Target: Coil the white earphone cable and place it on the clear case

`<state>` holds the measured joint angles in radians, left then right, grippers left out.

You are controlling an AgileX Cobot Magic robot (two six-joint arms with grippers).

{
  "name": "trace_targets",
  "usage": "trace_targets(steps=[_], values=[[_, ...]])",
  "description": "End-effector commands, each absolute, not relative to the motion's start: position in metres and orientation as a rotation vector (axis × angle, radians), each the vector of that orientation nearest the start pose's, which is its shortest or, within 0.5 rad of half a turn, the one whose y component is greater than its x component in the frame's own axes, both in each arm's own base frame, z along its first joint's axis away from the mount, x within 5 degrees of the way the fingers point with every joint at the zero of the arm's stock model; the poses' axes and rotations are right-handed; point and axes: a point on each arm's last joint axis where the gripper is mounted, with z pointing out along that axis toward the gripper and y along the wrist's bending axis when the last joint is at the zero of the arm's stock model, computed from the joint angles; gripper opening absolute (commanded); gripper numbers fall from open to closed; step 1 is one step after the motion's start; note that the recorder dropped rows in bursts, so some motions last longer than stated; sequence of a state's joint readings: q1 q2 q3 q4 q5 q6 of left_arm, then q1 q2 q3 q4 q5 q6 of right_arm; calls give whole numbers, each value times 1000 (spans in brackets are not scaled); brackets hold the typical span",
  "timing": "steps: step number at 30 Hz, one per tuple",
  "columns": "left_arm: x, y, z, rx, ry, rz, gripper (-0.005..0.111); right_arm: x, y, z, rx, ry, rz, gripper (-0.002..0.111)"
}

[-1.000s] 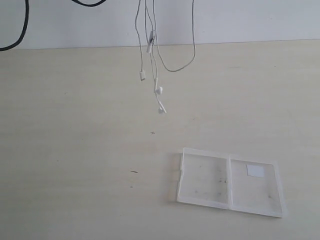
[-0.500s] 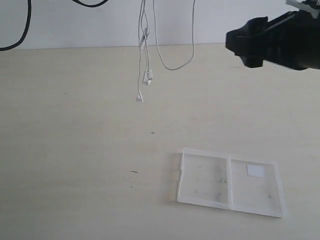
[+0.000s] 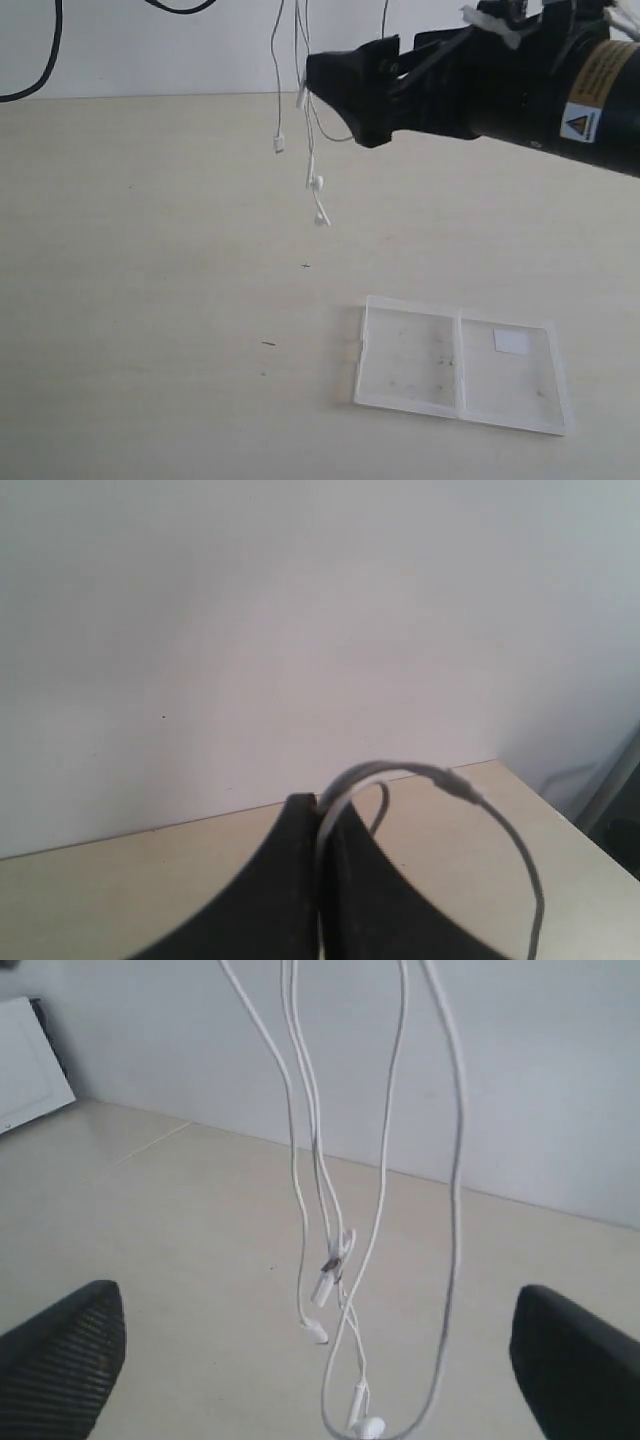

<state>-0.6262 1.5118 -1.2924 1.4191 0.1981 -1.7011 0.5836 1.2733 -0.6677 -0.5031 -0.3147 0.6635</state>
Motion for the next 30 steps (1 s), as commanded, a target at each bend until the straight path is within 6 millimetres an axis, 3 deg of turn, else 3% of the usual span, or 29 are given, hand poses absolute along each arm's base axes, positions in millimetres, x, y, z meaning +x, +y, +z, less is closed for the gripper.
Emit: trace_targets(steps=[1,14,30], values=[[300,-197,389,149,1730,-514,0,224,171,268,-510,1761,729,103],[300,-197,389,144,1733,-519,0,251,181,271,-475,1702,649,103],[300,-198,388,150,1734,-529,0,292,209,259,-497,1695,643,103]])
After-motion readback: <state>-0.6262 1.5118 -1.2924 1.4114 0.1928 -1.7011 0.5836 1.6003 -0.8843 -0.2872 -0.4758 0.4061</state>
